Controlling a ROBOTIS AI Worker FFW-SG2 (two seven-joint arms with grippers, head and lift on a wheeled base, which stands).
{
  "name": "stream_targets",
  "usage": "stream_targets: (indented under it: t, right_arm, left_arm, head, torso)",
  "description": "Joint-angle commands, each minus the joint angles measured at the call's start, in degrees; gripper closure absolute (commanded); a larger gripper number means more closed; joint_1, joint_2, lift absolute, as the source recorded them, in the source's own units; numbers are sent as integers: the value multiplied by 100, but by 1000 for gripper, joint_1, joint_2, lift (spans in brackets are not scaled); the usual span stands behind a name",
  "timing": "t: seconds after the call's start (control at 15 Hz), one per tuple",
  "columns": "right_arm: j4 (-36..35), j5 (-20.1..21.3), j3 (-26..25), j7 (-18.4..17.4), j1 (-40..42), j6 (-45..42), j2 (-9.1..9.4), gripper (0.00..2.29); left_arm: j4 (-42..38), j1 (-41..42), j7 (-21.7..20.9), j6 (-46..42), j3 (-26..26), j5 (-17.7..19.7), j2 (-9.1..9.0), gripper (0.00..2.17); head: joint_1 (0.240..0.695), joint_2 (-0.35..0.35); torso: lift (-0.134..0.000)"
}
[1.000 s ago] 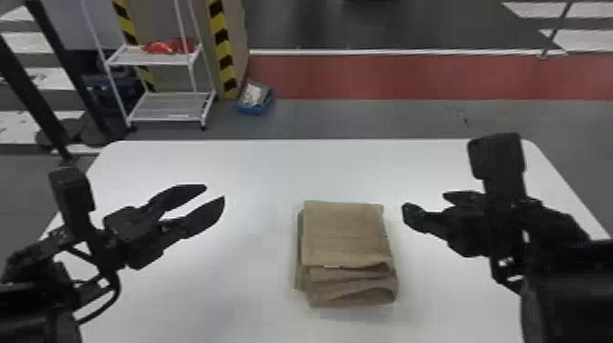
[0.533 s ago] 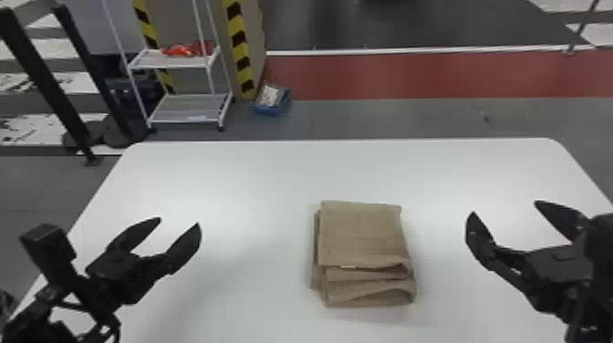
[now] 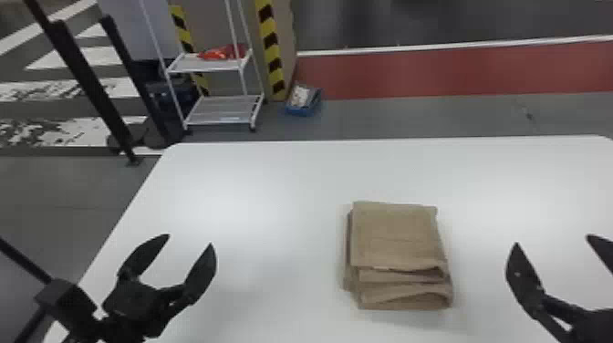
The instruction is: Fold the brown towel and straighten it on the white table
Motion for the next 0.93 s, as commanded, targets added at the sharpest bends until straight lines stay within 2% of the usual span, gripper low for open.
stream_targets:
  t: [0.0,0.27,0.87]
  right_arm:
    - [128,-26,95,-9,39,-195,23,130]
    - [128,-26,288,-44,39,-266,23,130]
    - [137,-17,332,-105,39,-213,23,130]
  left_arm:
    - [25,62,19,-65,-82,-230,-15,33]
    - [-46,185,134,-276,-144,-291,-15,33]
    - [-178,220,107,-276,-214,-379,-15,33]
  head:
    - [695,162]
    - [695,172]
    - [695,178]
  torso:
    - [-124]
    - [-124]
    - [-124]
